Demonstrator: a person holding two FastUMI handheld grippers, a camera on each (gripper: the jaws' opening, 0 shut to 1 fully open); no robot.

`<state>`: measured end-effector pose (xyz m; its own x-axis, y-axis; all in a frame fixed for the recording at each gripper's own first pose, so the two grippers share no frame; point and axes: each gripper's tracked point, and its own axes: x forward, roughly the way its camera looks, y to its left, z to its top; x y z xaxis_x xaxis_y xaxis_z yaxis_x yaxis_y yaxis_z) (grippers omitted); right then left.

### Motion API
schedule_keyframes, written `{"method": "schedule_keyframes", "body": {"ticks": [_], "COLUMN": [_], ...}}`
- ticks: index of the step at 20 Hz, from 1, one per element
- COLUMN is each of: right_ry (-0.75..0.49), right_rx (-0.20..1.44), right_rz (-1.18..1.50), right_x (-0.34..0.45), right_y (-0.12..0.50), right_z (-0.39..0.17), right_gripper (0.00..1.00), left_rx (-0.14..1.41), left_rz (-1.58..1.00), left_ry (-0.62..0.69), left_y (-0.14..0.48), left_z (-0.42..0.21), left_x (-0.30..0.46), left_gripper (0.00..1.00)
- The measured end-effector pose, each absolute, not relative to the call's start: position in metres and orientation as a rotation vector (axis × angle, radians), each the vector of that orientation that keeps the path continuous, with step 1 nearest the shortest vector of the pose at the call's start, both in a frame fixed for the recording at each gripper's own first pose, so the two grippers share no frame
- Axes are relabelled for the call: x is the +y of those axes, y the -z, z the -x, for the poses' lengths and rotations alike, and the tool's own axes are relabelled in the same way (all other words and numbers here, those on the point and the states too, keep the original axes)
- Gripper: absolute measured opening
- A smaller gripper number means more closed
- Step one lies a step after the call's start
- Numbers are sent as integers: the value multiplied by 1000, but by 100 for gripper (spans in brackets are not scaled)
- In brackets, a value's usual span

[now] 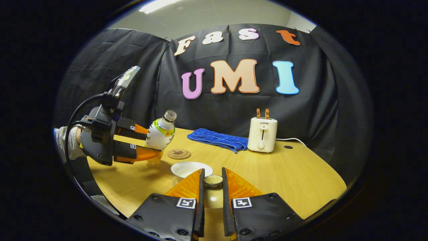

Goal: Open the teacup lid with one hand, grasp the water bottle and pour water into the teacup with the other hand; after pouring, place the water bottle on the coaster and then close the teacup lid.

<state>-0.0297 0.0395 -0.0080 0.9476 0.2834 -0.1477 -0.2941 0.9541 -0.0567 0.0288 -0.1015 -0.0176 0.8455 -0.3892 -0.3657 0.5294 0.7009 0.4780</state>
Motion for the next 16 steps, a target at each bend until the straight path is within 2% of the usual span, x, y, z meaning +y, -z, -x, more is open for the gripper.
{"method": "schedule_keyframes", "body": {"ticks": [5, 16], "right_ry": [-311, -307], "right_rx": [147, 174], "right_rz": [105, 128], "right_x": [50, 55], "right_y": [12, 20], "right_z": [30, 28], "right_gripper": [26, 26], "left_rx": [204, 129], "left_rz": [-300, -39], "left_ry": [479, 366], "left_y": [-10, -9], "left_z": [-44, -113], "left_x": [-101, -101], "left_gripper": [53, 53]}}
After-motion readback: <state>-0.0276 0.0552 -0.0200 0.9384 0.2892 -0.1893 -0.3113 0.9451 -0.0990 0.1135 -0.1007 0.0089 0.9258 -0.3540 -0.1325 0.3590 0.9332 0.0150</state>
